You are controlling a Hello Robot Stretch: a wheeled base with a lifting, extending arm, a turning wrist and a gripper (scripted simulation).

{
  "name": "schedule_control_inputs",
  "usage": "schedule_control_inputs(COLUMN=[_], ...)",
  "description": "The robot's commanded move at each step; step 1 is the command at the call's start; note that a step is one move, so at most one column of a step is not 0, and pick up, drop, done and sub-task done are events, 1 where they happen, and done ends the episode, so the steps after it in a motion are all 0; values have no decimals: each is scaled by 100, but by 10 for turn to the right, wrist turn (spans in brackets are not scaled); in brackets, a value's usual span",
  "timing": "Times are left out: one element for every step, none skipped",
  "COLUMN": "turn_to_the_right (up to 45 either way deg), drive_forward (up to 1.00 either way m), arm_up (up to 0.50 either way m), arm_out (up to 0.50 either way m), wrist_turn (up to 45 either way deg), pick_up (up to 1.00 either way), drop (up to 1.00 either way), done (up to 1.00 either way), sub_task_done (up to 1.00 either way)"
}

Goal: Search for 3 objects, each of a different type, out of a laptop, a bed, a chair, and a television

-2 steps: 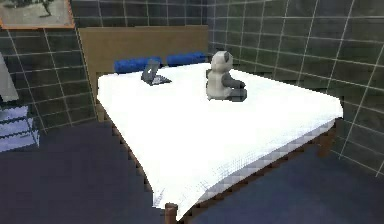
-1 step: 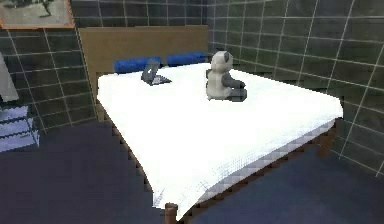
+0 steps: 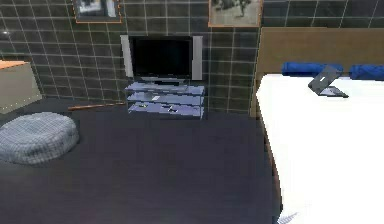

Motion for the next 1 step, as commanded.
schedule_control_inputs(turn_to_the_right=[-150], drive_forward=[0], arm_up=[0], arm_out=[0], wrist_turn=[0], pick_up=[0], drop=[0], done=[0], sub_task_done=[0])
